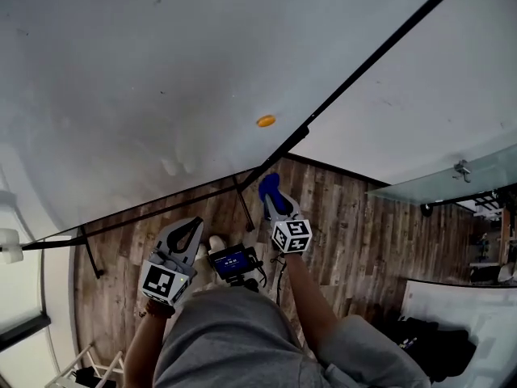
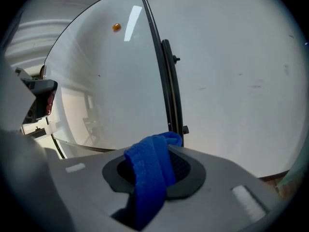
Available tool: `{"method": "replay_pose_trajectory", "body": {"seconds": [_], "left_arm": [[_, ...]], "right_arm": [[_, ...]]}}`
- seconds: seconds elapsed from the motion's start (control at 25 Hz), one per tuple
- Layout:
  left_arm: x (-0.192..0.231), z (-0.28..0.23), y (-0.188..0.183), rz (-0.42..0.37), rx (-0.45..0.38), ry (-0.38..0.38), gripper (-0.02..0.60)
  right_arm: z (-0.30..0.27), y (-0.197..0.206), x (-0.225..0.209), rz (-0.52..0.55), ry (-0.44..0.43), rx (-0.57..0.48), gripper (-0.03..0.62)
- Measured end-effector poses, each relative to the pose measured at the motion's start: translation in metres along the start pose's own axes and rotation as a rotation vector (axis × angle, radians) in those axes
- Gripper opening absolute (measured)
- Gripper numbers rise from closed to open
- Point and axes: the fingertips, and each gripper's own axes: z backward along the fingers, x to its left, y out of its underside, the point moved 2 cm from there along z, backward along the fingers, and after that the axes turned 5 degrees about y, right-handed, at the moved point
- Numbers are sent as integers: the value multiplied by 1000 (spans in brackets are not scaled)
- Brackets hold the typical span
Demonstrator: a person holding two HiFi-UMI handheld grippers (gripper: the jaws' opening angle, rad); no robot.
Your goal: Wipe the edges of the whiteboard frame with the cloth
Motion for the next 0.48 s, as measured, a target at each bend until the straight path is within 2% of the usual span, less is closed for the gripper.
{"method": "replay_pose_trajectory", "body": {"seconds": [0.12, 0.32, 0.48], "left_arm": [[3, -6, 3, -4, 23, -18, 18], [10, -16, 4, -55, 30, -64, 18], [13, -20, 3, -38, 49, -126, 18]], "right_arm": [[-15, 5, -8, 30, -27, 20, 109], [-40, 17, -22, 63, -54, 54, 109], [-57, 29, -29, 99, -81, 83, 109]]}}
